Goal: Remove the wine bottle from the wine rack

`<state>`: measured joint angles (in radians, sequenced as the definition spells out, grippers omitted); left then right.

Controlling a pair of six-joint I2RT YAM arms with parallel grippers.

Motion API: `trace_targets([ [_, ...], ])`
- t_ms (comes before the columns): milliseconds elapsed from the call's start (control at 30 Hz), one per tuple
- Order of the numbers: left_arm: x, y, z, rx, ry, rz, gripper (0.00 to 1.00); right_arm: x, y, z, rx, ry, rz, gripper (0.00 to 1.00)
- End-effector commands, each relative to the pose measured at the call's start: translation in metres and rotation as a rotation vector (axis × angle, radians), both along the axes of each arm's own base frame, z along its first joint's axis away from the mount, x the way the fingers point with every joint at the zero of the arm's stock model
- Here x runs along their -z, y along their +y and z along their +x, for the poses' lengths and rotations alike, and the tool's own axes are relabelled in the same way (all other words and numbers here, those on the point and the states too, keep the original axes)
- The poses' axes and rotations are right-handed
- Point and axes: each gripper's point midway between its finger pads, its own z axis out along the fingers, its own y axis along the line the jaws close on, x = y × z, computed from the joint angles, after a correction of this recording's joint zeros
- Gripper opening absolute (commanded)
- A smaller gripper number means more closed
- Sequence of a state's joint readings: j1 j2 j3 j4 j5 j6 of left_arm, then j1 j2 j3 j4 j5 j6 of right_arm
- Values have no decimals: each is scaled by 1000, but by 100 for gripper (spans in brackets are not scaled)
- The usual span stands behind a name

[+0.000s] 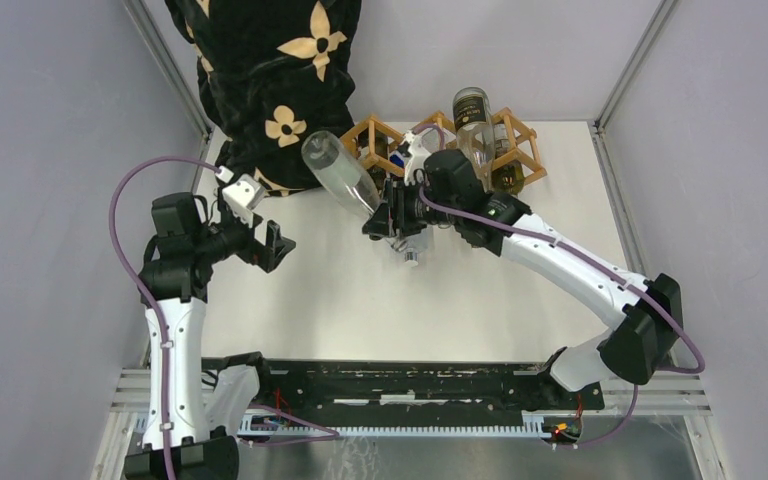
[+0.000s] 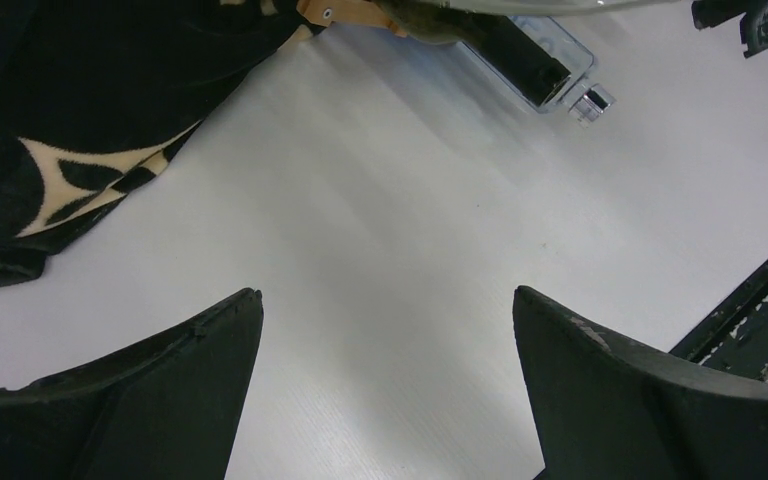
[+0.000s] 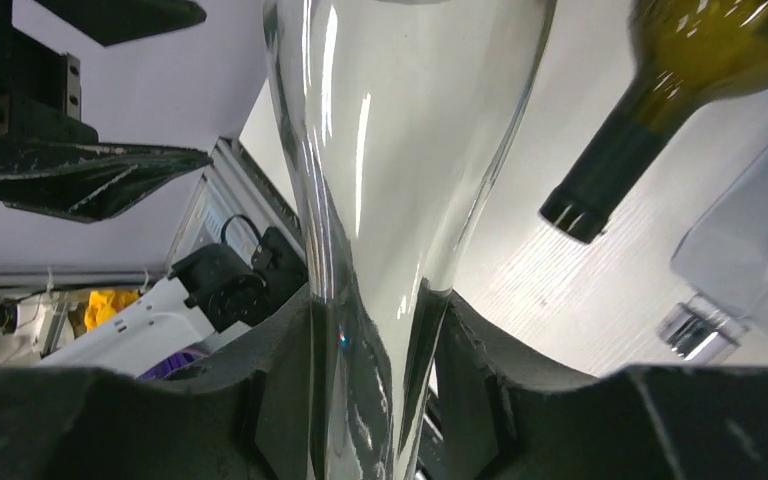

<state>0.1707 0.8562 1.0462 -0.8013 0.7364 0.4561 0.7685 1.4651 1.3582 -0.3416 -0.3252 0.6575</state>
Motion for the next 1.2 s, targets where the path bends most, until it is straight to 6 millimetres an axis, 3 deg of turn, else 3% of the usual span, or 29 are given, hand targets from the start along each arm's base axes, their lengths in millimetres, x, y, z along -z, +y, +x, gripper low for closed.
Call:
trace_targets([
  [0, -9, -4, -5, 76, -103, 57, 100, -109, 25, -19, -91, -271, 280, 0],
  [233, 11, 2, -15, 208, -166, 247, 100, -74, 44, -34, -152, -220, 187, 0],
  [467, 9, 5, -16, 287, -254, 359, 100, -45, 47, -44, -196, -192, 87, 0],
  [633, 14, -1, -24, 417, -335, 443, 100, -35, 50, -54, -248, -175, 63, 0],
  [733, 31, -2, -34, 549, -380, 549, 100, -33, 53, -61, -286, -172, 64, 0],
  [867, 43, 2, -31, 628, -442, 663, 100, -29, 58, -73, -350, -170, 53, 0],
  [1167, 48, -6, -28, 713, -570, 718, 100, -26, 69, -90, -444, -158, 54, 0],
])
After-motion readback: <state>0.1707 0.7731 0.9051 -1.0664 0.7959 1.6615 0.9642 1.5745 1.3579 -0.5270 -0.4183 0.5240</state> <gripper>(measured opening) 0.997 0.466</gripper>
